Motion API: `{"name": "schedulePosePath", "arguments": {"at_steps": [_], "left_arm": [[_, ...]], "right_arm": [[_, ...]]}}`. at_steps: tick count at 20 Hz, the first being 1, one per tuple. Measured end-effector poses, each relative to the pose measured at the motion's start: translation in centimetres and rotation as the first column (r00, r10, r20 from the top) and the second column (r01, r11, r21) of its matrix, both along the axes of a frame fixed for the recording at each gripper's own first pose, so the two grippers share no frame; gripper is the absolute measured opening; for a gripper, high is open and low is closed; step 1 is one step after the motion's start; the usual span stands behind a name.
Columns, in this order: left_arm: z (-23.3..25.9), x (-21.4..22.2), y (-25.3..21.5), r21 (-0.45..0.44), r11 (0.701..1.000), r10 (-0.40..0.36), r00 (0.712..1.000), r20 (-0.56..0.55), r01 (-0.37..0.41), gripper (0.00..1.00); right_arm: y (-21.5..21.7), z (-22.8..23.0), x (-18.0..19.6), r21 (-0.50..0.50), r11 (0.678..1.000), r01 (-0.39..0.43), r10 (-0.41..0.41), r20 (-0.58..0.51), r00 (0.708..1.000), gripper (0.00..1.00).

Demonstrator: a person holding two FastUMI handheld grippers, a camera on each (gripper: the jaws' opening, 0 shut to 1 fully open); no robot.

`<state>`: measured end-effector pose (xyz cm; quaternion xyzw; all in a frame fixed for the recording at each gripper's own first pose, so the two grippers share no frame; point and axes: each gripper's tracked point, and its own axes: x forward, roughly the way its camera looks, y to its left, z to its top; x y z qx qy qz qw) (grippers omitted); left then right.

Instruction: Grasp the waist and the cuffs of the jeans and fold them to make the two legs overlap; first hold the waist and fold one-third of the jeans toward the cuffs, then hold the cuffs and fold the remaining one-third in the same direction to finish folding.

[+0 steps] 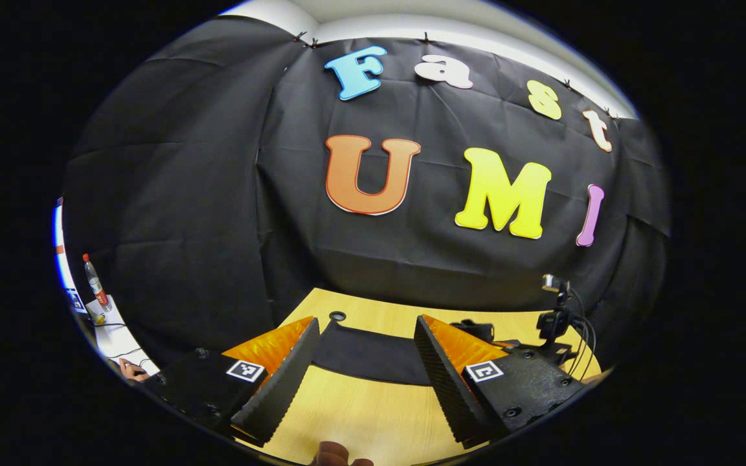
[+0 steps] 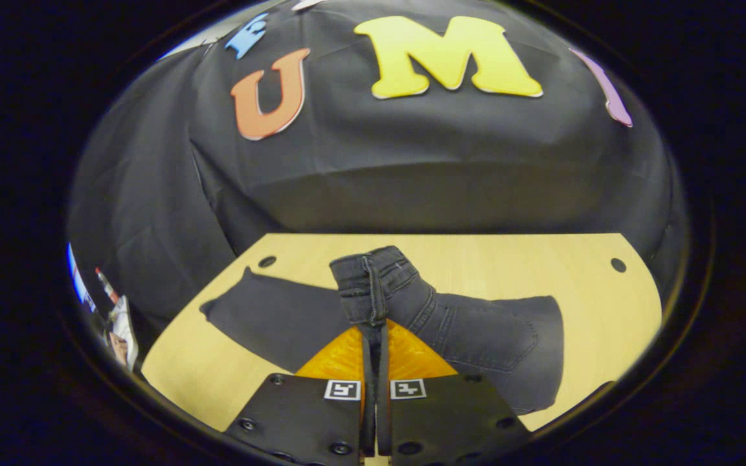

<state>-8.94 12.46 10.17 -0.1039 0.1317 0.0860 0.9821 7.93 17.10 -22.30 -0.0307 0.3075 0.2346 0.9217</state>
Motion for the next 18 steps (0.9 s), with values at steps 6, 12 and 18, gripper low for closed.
{"name": "schedulePosePath", "arguments": {"at_steps": [6,12,18], "left_arm": [[0.2,0.2,3.2,-0.044,0.999,0.015,0.999,0.039,-0.013,0.97],[-0.4,1.2,3.5,-0.151,0.989,0.021,0.996,0.085,-0.008,0.97],[-5.1,3.8,3.1,-0.447,0.894,0.017,0.998,0.054,0.01,0.97]], "right_arm": [[1.2,-7.2,-2.2,-0.131,0.99,-0.058,0.05,-0.066,0.997,0.02],[1.5,-7.5,-2.6,-0.173,0.982,-0.079,0.07,-0.06,0.996,0.13],[2.2,-4.1,-3.4,-0.114,0.99,-0.086,0.079,-0.065,0.995,0.98]]}}
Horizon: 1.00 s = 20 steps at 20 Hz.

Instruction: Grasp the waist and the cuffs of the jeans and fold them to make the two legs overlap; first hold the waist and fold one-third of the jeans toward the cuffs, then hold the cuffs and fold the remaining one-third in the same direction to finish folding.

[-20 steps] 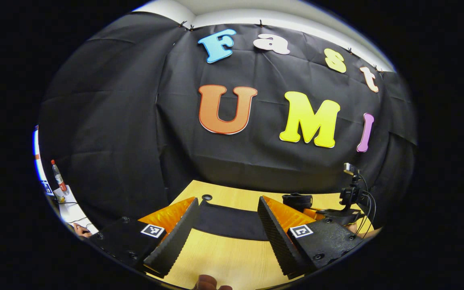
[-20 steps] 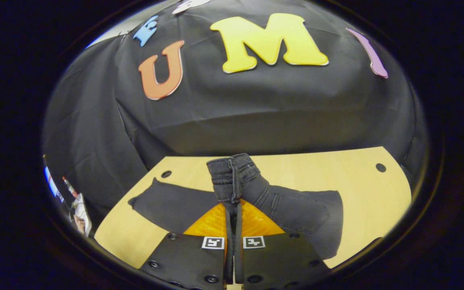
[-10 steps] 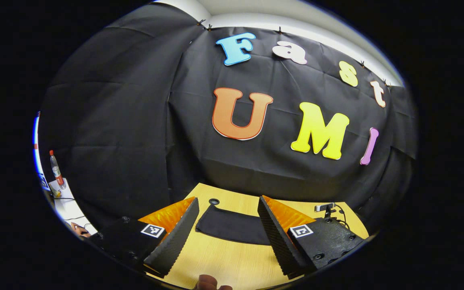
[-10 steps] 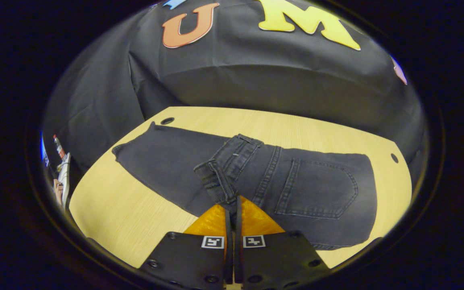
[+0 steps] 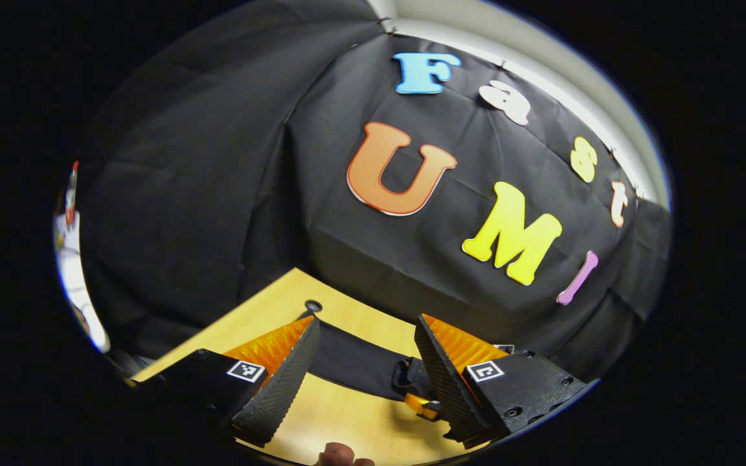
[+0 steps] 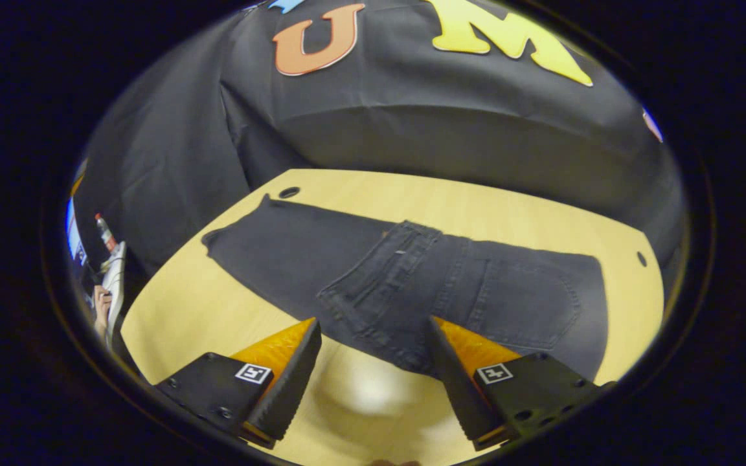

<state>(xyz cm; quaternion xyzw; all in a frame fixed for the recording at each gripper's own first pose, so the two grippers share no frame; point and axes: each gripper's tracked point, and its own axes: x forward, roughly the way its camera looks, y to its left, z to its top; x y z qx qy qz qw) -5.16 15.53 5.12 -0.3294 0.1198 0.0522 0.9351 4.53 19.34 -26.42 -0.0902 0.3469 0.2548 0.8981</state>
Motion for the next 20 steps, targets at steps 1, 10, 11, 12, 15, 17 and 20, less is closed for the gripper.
{"name": "schedulePosePath", "arguments": {"at_steps": [1,10,11,12,15,17,20], "left_arm": [[-1.4,0.7,-0.1,-0.101,0.995,0.006,1.0,-0.013,-0.008,0.97],[-12.7,4.6,2.7,-0.65,0.721,0.155,0.97,-0.186,-0.24,0.98],[-13.4,5.1,2.8,-0.662,0.705,0.163,0.967,-0.198,-0.254,0.98],[-14.5,5.6,3.2,-0.669,0.691,0.173,0.961,-0.215,-0.274,0.98],[-17.6,6.7,3.4,-0.667,0.668,0.186,0.941,-0.281,-0.331,0.98],[-19.1,7.8,3.8,-0.664,0.655,0.203,0.93,-0.305,-0.361,0.98],[-21.1,9.0,4.4,-0.657,0.643,0.22,0.917,-0.333,-0.393,0.98]], "right_arm": [[-0.2,1.6,0.2,0.014,1.0,0.001,-0.002,0.026,1.0,0.99],[-11.5,24.4,2.5,0.14,0.984,0.108,-0.159,0.436,0.886,0.99],[-13.0,26.4,2.7,0.153,0.98,0.131,-0.188,0.462,0.867,1.0],[-14.6,28.5,2.9,0.169,0.974,0.154,-0.218,0.481,0.849,0.99],[-17.7,32.3,3.1,0.209,0.954,0.213,-0.292,0.509,0.81,0.99],[-19.3,33.8,2.8,0.214,0.946,0.245,-0.323,0.524,0.788,0.98],[-21.0,35.2,2.5,0.234,0.929,0.286,-0.369,0.547,0.751,0.98]]}}
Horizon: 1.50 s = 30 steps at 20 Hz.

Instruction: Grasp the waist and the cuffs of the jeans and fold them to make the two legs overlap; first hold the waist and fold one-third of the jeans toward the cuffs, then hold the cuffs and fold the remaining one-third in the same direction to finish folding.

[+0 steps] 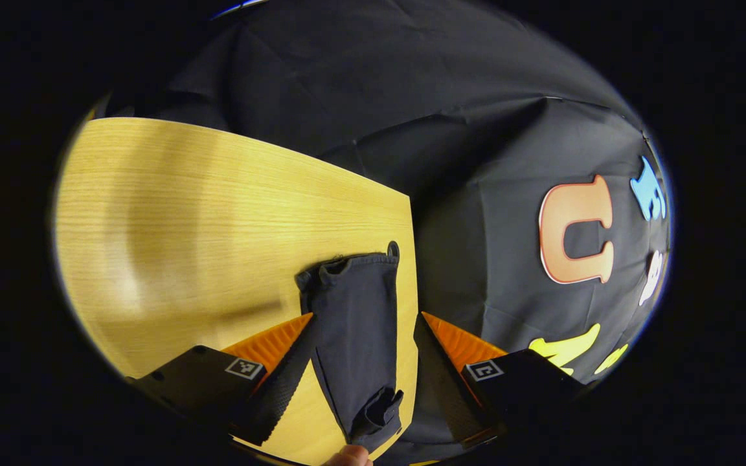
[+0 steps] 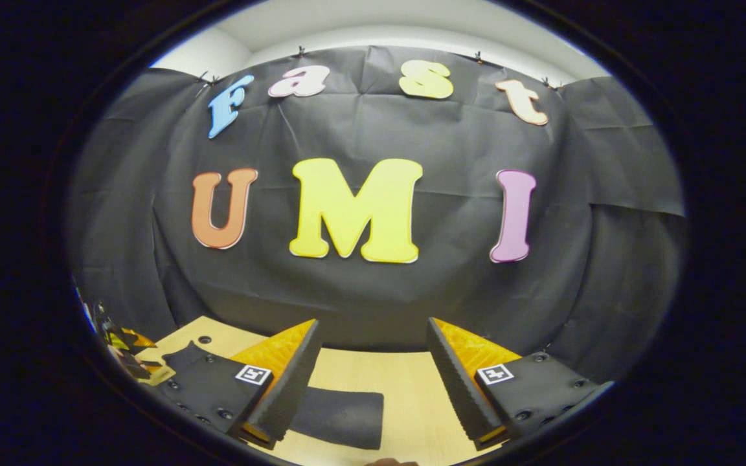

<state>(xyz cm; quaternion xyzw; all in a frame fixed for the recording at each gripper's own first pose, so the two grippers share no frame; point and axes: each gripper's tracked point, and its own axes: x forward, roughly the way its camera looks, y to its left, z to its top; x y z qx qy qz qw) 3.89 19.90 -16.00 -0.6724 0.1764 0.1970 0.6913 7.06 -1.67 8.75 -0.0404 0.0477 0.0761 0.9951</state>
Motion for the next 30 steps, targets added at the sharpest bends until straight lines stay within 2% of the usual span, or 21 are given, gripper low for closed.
{"name": "schedulePosePath", "arguments": {"at_steps": [6,9,13,19,21,24,27,28,30], "left_arm": [[-3.8,1.6,-0.8,-0.005,1.0,-0.007,0.998,-0.069,0.007,0.98],[-3.9,3.0,-0.7,0.007,1.0,-0.002,0.999,-0.04,0.002,1.0],[-3.9,5.4,-0.9,0.016,1.0,-0.008,1.0,0.014,0.008,0.97],[-4.2,9.1,0.1,-0.002,0.999,0.04,0.997,0.061,-0.04,0.96],[-5.7,9.1,0.0,-0.015,1.0,0.025,0.999,0.026,-0.025,0.84],[-6.8,8.7,-0.1,-0.029,0.999,0.015,1.0,-0.016,-0.015,0.17],[-5.7,8.6,0.0,0.004,1.0,0.007,1.0,0.01,-0.007,0.1],[-5.3,8.6,0.0,0.009,1.0,0.006,1.0,0.017,-0.006,0.17],[-4.9,8.5,-0.1,0.011,1.0,0.008,1.0,0.021,-0.008,0.17]], "right_arm": [[-2.6,1.6,-0.5,-0.017,0.998,0.057,-0.056,0.039,0.998,0.98],[-3.5,1.9,-0.5,-0.012,0.997,0.078,-0.077,0.035,0.996,0.98],[-4.6,1.1,-0.1,-0.025,0.995,0.097,-0.097,0.014,0.995,0.98],[-6.6,0.6,0.1,-0.043,0.992,0.12,-0.121,-0.011,0.993,0.98],[-7.3,0.7,0.3,-0.04,0.991,0.129,-0.129,-0.017,0.991,0.98],[-8.5,0.6,0.3,-0.029,0.99,0.139,-0.14,-0.029,0.99,0.98],[-9.1,0.5,0.4,-0.025,0.99,0.14,-0.141,-0.037,0.989,0.98],[-9.1,0.4,0.5,-0.02,0.99,0.136,-0.137,-0.042,0.99,0.98],[-9.1,0.3,0.3,-0.015,0.992,0.128,-0.128,-0.047,0.991,0.99]]}}
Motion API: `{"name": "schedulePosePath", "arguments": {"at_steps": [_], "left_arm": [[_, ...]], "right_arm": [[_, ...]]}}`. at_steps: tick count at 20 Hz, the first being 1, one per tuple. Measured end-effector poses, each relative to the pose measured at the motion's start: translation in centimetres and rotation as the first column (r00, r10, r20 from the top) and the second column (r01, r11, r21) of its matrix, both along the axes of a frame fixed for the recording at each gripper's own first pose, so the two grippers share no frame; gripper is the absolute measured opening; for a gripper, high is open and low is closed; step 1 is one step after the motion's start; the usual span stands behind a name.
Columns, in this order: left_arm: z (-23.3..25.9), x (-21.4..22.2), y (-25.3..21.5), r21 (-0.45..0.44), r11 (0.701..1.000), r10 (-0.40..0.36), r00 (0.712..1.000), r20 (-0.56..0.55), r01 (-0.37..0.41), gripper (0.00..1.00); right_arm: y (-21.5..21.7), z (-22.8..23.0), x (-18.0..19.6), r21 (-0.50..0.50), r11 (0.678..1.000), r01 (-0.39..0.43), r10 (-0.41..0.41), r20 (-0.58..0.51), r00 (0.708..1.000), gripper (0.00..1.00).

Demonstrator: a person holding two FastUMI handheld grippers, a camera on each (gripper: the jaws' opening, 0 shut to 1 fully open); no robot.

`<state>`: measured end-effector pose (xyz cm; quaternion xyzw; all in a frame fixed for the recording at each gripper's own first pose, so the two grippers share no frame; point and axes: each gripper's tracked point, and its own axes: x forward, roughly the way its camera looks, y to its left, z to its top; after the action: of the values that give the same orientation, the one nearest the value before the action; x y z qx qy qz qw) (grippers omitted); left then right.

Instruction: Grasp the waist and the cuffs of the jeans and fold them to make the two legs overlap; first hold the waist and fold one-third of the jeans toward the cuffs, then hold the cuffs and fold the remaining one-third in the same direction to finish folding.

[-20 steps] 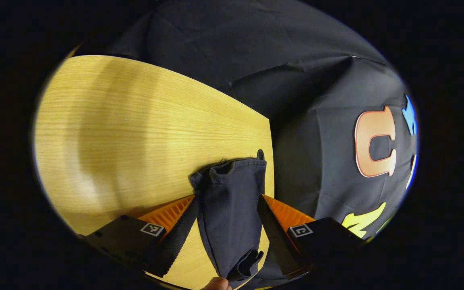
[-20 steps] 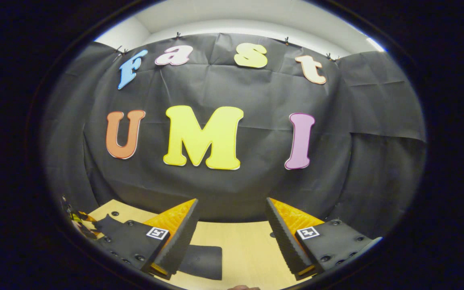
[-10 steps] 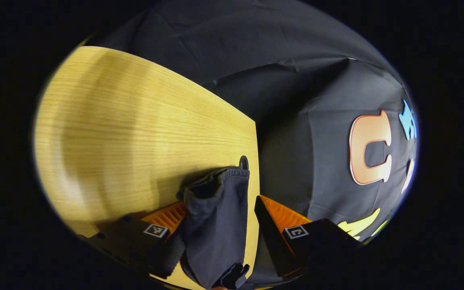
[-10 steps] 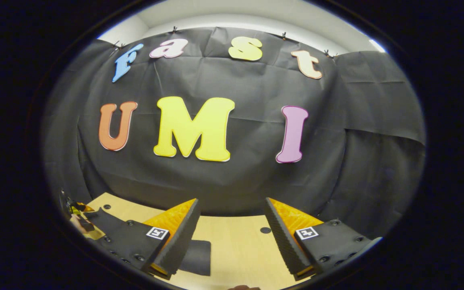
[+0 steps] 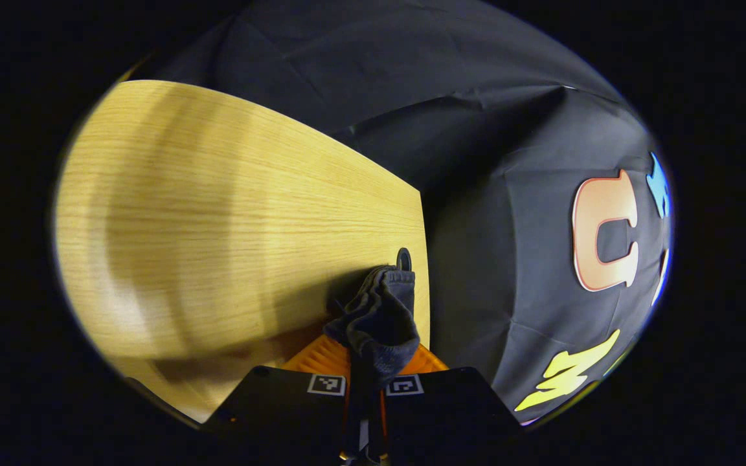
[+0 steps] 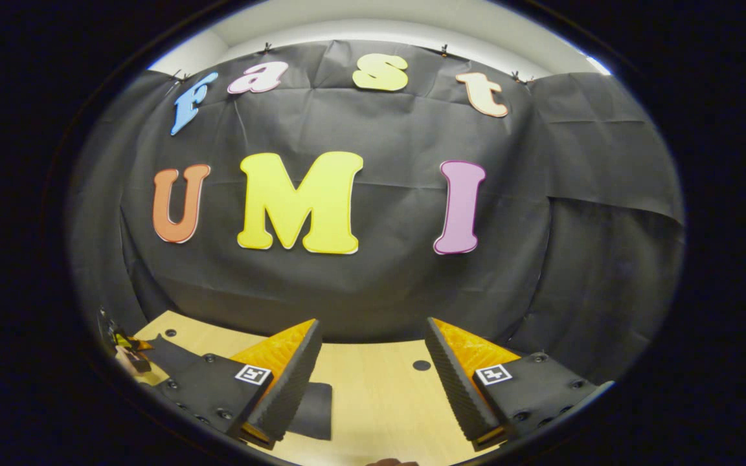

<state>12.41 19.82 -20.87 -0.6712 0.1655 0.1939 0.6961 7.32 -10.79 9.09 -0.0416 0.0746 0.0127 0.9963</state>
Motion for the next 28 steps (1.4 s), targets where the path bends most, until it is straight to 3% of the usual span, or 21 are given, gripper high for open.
{"name": "schedulePosePath", "arguments": {"at_steps": [1,2,3,5,6,7,8,14,21,24,28], "left_arm": [[0.2,0.1,-0.1,0.002,1.0,-0.002,1.0,0.002,0.002,0.17],[0.6,0.0,-0.1,0.008,1.0,-0.003,1.0,0.003,0.003,0.08],[1.3,-0.1,-0.2,0.02,1.0,-0.004,1.0,0.013,0.003,0.17],[3.6,0.0,-0.5,0.062,0.998,-0.009,0.999,0.049,0.006,0.17],[5.2,0.3,-1.0,0.079,0.997,-0.013,0.997,0.071,0.007,0.08],[6.7,0.4,-1.5,0.091,0.996,-0.019,0.995,0.095,0.01,0.08],[8.3,0.6,-2.0,0.107,0.994,-0.023,0.993,0.117,0.01,0.17],[15.9,1.2,-7.2,0.236,0.971,-0.081,0.975,0.207,0.031,0.17],[21.1,2.6,-15.6,0.357,0.928,-0.197,0.951,0.239,0.103,0.17],[22.2,3.1,-20.9,0.423,0.892,-0.278,0.933,0.227,0.162,0.17],[22.0,3.2,-29.3,0.557,0.786,-0.418,0.895,0.157,0.269,0.17]], "right_arm": [[0.0,0.2,-0.2,-0.002,1.0,-0.004,0.004,0.003,1.0,0.99],[-0.2,0.1,-0.2,-0.004,1.0,-0.008,0.008,0.006,1.0,0.99],[-0.3,0.2,-0.3,-0.006,1.0,-0.013,0.013,0.007,1.0,0.99],[-0.9,0.2,-0.5,-0.002,1.0,-0.017,0.017,0.003,1.0,0.98],[-1.0,0.0,-0.5,0.005,1.0,-0.019,0.019,-0.001,1.0,0.99],[-1.3,0.0,-0.6,0.015,1.0,-0.019,0.019,-0.005,1.0,0.99],[-1.5,-0.2,-0.7,0.028,0.999,-0.023,0.023,-0.01,1.0,0.99],[-3.5,-0.8,-1.5,0.065,0.997,-0.031,0.032,-0.016,0.999,0.99],[-7.9,-1.6,-2.6,0.101,0.995,-0.008,0.011,-0.033,0.999,0.99],[-10.0,-2.1,-3.1,0.116,0.993,0.006,0.0,-0.047,0.999,0.98],[-12.3,-2.1,-3.7,0.113,0.994,0.009,-0.004,-0.047,0.999,0.98]]}}
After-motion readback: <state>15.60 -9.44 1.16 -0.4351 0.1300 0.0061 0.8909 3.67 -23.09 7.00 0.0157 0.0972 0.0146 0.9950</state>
